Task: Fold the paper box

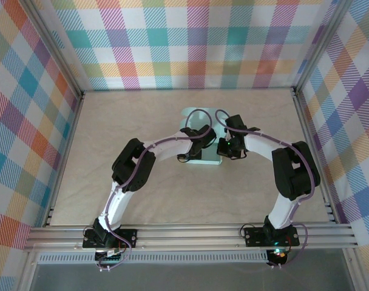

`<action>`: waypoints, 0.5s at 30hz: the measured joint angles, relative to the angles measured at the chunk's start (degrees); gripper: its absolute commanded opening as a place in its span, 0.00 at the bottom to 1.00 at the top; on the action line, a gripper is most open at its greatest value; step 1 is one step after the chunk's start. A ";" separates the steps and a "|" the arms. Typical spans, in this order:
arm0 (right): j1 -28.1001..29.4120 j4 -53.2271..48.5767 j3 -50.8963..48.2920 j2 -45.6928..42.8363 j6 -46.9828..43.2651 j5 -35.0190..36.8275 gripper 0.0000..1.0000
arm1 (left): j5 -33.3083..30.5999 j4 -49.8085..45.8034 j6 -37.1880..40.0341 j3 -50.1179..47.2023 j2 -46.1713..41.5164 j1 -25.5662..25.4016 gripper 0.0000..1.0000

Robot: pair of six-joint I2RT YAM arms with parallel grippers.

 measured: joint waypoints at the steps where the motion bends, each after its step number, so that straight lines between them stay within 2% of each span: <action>1: -0.02 0.00 -0.02 0.00 0.00 0.04 0.00 | 0.28 0.00 0.11 0.00 0.00 0.00 0.03; 3: -0.04 -0.02 -0.11 0.00 0.00 0.04 0.00 | 0.35 0.02 0.11 0.00 -0.02 -0.07 0.00; 8: 0.39 -0.07 -0.11 0.00 -0.04 1.18 0.00 | 0.37 0.04 0.11 0.02 -0.02 -0.07 0.01; 9: 0.61 -0.07 -0.09 0.00 -0.07 1.66 0.00 | 0.39 0.07 0.11 0.00 -0.02 -0.04 0.12; 10: 0.79 -0.09 -0.09 0.00 -0.07 2.10 0.00 | 0.37 0.13 -0.04 0.00 -0.02 -0.04 0.19; 15: 1.38 -0.42 -0.07 0.00 -0.02 2.40 0.00 | -0.39 1.84 -0.22 -1.81 -0.17 -0.02 0.32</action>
